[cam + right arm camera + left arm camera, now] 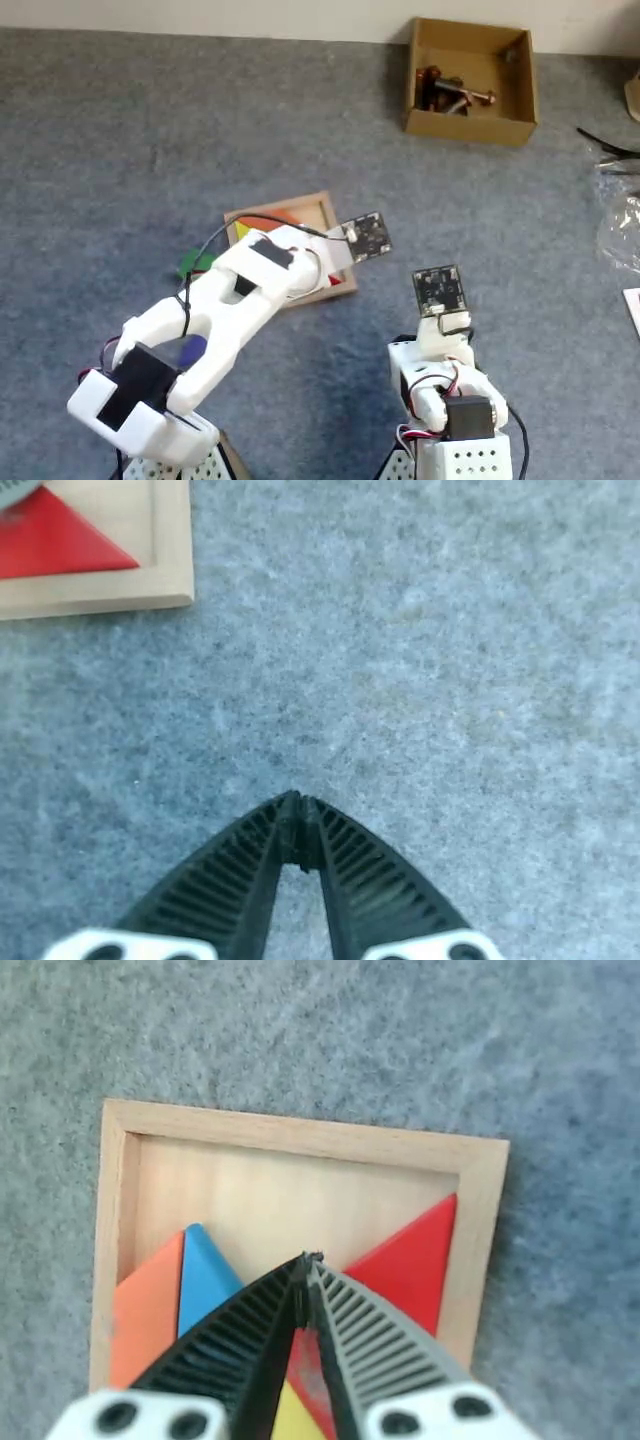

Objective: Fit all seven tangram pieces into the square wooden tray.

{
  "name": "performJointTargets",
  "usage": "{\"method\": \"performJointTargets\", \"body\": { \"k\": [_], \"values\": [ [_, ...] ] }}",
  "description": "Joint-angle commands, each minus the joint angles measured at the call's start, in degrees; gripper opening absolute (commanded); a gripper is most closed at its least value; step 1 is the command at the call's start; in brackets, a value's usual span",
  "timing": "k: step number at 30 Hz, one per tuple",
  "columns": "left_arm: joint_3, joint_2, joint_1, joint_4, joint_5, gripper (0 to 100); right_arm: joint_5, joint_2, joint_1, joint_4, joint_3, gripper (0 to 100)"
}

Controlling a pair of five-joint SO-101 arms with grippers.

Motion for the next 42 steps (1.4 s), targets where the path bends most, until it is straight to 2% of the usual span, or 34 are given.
{"method": "performJointTargets", "body": {
  "k": [1, 20, 42],
  "values": [
    [-0.4, -0.8, 1.1, 2.2, 0.5, 1, -0.4, -0.5, -0.6, -1.0, 6.7, 0.5],
    [-0.2, -0.7, 1.7, 6.3, 0.5, 1, -0.4, -0.5, -0.6, -1.0, 6.7, 0.5],
    [-0.4, -0.7, 1.8, 18.8, 0.5, 1, -0.4, -0.5, -0.6, -1.0, 6.7, 0.5]
  ]
}}
